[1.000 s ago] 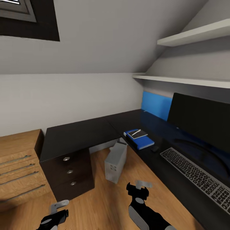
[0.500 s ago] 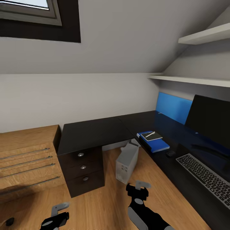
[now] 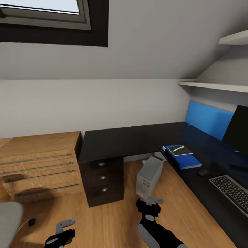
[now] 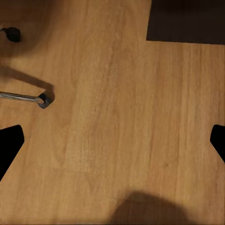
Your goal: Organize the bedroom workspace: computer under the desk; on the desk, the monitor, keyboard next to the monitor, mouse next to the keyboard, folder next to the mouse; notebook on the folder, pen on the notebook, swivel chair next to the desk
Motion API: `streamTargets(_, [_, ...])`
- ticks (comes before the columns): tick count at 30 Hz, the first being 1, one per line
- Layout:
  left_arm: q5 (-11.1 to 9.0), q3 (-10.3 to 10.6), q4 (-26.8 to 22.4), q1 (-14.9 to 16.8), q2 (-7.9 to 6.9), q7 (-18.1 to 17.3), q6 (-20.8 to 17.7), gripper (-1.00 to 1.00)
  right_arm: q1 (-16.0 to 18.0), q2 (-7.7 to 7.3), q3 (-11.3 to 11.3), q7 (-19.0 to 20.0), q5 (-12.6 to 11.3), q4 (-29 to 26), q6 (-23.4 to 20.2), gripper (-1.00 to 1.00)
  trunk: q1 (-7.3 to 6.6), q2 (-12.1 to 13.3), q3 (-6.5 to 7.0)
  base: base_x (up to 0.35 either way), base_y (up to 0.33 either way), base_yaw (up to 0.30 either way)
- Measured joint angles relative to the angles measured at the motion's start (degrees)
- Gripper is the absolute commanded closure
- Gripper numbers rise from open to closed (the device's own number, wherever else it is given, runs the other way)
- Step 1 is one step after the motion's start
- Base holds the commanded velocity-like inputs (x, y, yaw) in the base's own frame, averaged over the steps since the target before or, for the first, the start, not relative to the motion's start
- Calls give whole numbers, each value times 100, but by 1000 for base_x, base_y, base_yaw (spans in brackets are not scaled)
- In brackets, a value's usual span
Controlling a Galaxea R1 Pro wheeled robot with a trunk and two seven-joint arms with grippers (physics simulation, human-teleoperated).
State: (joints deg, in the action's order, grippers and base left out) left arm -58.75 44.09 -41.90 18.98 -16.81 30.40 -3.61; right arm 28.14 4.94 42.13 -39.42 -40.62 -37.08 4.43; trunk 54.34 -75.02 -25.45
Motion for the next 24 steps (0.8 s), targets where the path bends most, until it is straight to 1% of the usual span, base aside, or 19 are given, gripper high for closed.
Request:
streamTargets(7, [0, 3, 0, 0, 1, -4, 0, -100, 0, 19, 18, 15, 7, 102, 2, -100, 0, 0, 0, 0, 0, 279])
streamTargets(8, [0, 4, 1, 0, 1, -7, 0, -100, 0, 111, 73, 29, 84, 300, 12, -100, 0, 0, 0, 0, 0, 279])
streamTargets(13, [0, 4, 0, 0, 1, -8, 0, -100, 0, 176, 107, 31, 216, 411, 94, -100, 0, 0, 0, 0, 0, 279])
streamTargets(20, [2, 4, 0, 0, 1, -9, 0, -100, 0, 220, 123, 35, 320, 468, 175, -100, 0, 0, 0, 0, 0, 279])
streamTargets(24, [15, 6, 0, 0, 1, -6, 0, -100, -1, 200, 101, 35, 334, 515, 191, -100, 0, 0, 0, 0, 0, 252])
